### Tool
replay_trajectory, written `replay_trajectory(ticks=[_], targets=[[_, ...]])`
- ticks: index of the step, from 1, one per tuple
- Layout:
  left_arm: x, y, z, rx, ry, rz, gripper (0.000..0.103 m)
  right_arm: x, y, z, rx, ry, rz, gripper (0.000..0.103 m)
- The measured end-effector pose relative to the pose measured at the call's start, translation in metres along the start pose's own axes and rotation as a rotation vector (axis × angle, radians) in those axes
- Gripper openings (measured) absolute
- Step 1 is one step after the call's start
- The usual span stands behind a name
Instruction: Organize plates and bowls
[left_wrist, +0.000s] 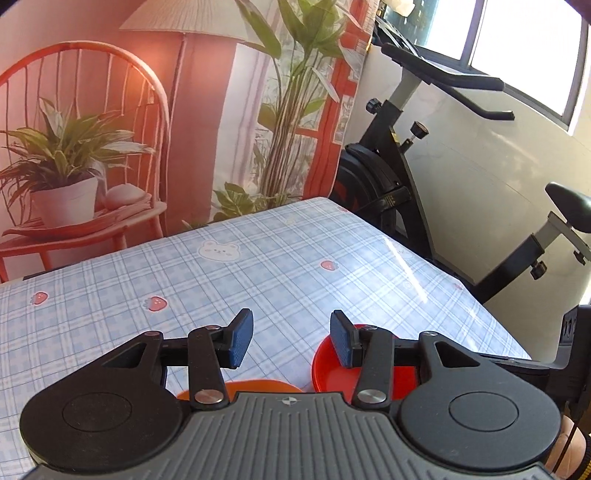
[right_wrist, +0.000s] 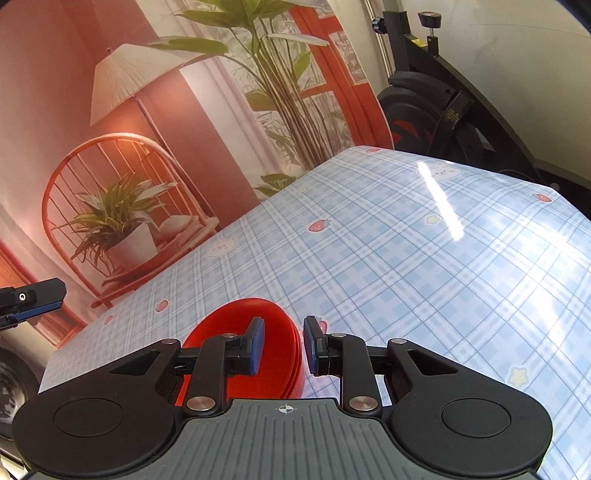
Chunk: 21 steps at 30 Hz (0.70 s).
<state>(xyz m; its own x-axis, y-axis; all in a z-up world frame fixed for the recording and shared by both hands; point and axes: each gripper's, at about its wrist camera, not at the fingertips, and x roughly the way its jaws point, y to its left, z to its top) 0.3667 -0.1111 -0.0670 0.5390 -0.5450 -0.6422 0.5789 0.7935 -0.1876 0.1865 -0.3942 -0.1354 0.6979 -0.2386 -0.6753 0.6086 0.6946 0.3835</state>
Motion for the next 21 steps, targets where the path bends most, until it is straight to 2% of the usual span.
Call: replay_trajectory(ticks=[4,7,18,21], targets=[[0.037,-0.013,-0.013,0.042,0.101,-0.042,0.048,0.003,-0.002,-0.006,0.009,0.017,0.003,0.023],[0.056,-0.019,-0.020,0.076,0.145,-0.035,0.048,0.006,-0.003,-0.009,0.019,0.029,0.011,0.023],[0.090,-0.020,-0.025,0.097,0.215,-0.025,0.048,0.014,-0.010,-0.016,0.063,0.065,0.035,0.022],[0.094,-0.023,-0.025,0.100,0.220,-0.020,0.048,0.013,-0.010,-0.018,0.072,0.070,0.046,0.019]])
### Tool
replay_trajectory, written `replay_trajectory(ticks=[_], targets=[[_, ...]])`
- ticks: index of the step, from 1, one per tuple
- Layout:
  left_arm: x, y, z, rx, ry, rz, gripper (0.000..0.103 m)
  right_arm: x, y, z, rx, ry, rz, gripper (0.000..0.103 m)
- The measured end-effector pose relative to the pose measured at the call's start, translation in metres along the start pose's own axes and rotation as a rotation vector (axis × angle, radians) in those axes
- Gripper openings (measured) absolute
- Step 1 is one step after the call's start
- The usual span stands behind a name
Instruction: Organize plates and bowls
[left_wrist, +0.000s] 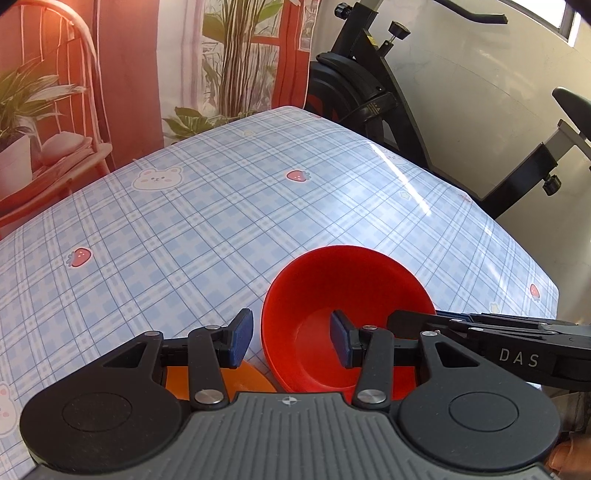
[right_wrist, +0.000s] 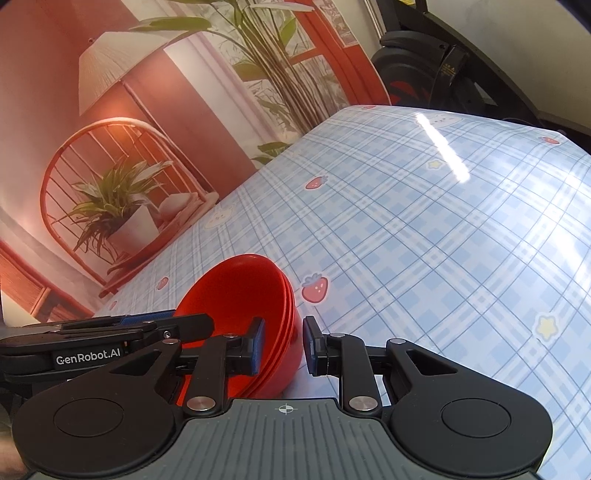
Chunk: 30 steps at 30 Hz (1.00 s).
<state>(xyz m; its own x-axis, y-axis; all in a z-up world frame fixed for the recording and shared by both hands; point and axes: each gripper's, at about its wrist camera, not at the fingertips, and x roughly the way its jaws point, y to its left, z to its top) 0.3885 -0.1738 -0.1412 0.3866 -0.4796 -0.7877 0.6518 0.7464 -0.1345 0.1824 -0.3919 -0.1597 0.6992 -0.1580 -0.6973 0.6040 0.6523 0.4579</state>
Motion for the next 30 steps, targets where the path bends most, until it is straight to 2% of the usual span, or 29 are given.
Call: replay_trajectory(ticks=[7,14,16,20,30], targets=[[0.008,-0.004,-0.002,0.003,0.028,-0.001,0.048,-0.001,0.000,-0.001,0.011,0.007,0.005,0.020],[0.003,-0.006,-0.006,0.006,0.022,0.006,0.047,-0.001,-0.001,-0.001,0.022,0.014,0.006,0.020],[0.000,-0.008,-0.007,0.006,0.019,0.009,0.043,-0.001,-0.002,-0.001,0.023,0.013,0.005,0.019],[-0.010,-0.007,-0.008,0.001,-0.005,0.012,0.026,-0.003,-0.005,-0.002,0.041,0.008,-0.004,0.018],[-0.039,-0.017,-0.004,-0.017,-0.082,-0.026,0.025,-0.022,0.000,0.007,0.049,-0.035,-0.019,0.017]])
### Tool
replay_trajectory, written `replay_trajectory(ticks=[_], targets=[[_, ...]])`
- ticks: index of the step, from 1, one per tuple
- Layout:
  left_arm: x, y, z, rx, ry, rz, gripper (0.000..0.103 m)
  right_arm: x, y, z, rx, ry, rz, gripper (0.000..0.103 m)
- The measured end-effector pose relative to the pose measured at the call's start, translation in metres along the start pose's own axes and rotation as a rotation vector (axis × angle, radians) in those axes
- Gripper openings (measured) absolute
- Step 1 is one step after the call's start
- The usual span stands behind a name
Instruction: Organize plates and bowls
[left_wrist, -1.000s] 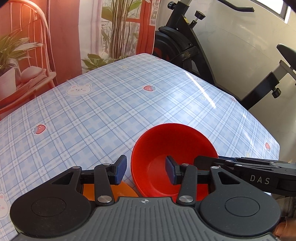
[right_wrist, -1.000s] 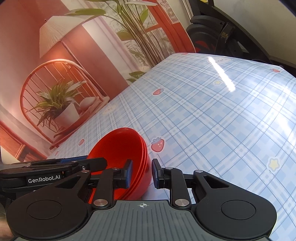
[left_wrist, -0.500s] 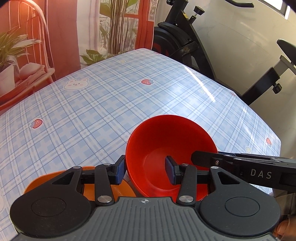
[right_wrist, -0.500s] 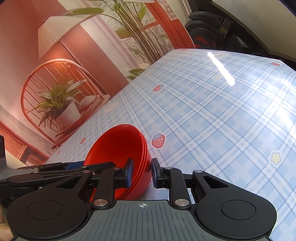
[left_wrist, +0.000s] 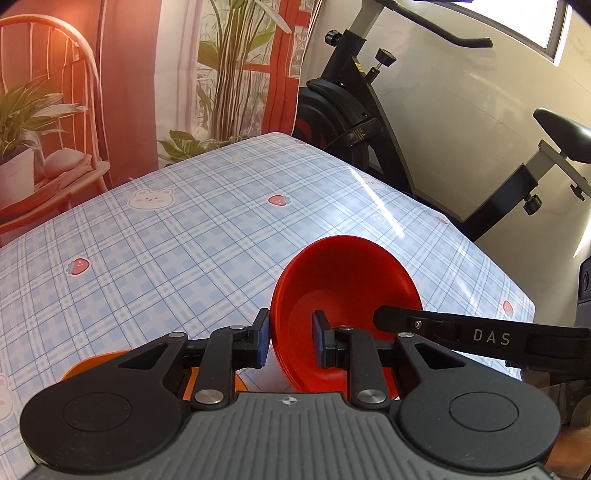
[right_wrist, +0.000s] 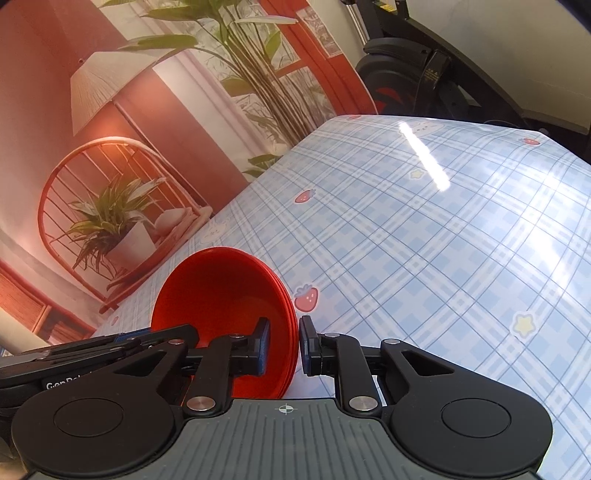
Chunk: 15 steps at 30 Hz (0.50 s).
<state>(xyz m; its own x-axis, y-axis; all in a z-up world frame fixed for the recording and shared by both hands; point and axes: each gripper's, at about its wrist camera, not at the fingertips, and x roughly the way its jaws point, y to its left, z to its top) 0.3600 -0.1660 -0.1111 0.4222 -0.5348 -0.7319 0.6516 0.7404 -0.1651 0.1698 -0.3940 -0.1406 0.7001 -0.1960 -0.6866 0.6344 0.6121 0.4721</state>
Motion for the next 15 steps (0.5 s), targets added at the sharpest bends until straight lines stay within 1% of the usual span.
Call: replay_trajectory(ticks=[7,12,15], targets=[[-0.028,0.008,0.001,-0.035,-0.042,0.007,0.025,-0.010,0.021,0.003,-0.014,-0.001,0.028,0.017],[-0.053,0.027,-0.003,-0.072,-0.068,0.032,0.025,-0.009,0.044,0.005,-0.008,0.028,0.078,0.017],[-0.067,0.040,-0.007,-0.092,-0.081,0.046,0.025,-0.007,0.062,0.003,-0.035,0.042,0.097,0.017]])
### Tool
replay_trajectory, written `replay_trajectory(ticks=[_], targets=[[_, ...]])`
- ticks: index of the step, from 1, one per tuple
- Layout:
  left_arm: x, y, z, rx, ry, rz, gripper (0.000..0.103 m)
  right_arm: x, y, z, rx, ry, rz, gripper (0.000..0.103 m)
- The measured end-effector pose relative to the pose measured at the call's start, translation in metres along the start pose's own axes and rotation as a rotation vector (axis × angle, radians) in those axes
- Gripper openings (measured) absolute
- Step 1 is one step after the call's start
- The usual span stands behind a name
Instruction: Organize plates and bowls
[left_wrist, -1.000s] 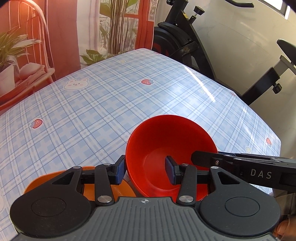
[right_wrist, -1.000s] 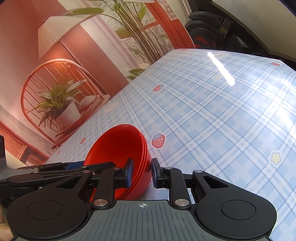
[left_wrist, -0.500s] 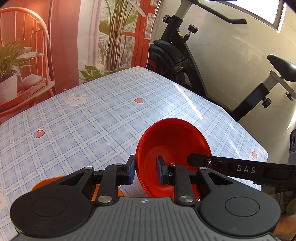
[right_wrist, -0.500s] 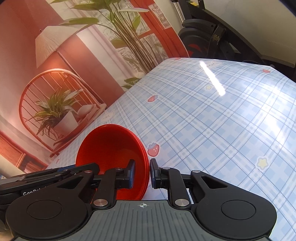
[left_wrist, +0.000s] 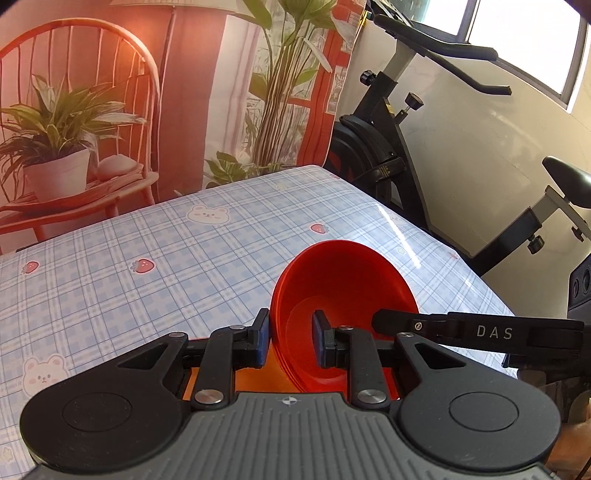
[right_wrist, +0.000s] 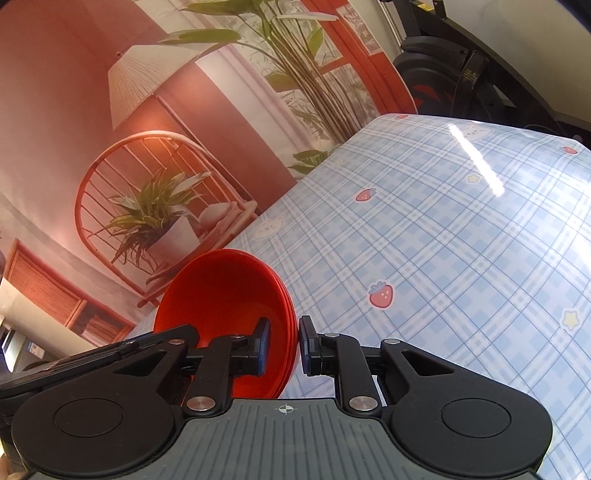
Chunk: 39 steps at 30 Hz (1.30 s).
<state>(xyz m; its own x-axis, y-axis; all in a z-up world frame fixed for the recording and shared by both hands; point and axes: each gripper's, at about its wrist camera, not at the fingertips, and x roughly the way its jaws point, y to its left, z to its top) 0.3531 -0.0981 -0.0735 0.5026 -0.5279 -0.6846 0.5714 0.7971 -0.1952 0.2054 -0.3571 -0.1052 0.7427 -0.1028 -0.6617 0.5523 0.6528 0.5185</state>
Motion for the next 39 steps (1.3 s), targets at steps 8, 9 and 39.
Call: replay_trajectory(ticks=[8,9,39], targets=[[-0.024,0.031,-0.015,-0.056,0.004,0.056,0.025,0.015,0.044,-0.014,-0.074,0.057,0.034,0.017],[-0.025,0.034,-0.016,-0.060,0.009,0.062,0.025,0.017,0.048,-0.017,-0.083,0.067,0.034,0.017],[-0.019,0.057,-0.049,-0.125,0.109,0.104,0.025,0.055,0.049,-0.049,-0.086,0.241,0.017,0.017]])
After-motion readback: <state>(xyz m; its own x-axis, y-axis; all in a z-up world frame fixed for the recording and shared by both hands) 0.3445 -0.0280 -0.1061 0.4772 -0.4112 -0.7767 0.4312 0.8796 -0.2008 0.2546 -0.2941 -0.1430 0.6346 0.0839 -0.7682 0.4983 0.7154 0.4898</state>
